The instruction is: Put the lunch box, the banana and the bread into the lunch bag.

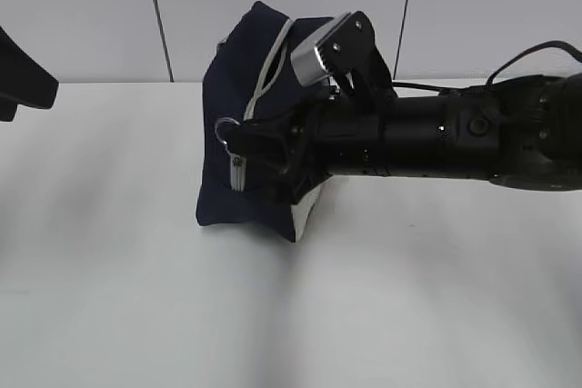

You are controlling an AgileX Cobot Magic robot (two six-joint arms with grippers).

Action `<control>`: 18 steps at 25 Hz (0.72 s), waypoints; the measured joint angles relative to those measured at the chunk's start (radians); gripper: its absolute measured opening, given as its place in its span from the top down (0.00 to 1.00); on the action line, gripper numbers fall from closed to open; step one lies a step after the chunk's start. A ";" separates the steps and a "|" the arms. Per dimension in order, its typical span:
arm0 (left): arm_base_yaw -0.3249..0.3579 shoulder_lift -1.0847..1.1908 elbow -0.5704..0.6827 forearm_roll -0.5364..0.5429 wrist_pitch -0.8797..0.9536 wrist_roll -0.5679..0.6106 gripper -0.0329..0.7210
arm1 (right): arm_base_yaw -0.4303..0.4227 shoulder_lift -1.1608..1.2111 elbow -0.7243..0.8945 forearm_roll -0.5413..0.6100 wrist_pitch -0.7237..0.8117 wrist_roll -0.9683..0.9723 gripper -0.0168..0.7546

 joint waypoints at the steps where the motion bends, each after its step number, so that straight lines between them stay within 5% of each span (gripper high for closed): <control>1: 0.000 0.000 0.000 0.000 0.000 0.000 0.47 | 0.000 0.000 -0.010 0.000 0.003 0.005 1.00; 18: 0.000 0.000 0.000 -0.003 -0.001 0.000 0.47 | 0.000 -0.017 -0.178 -0.068 0.116 0.142 1.00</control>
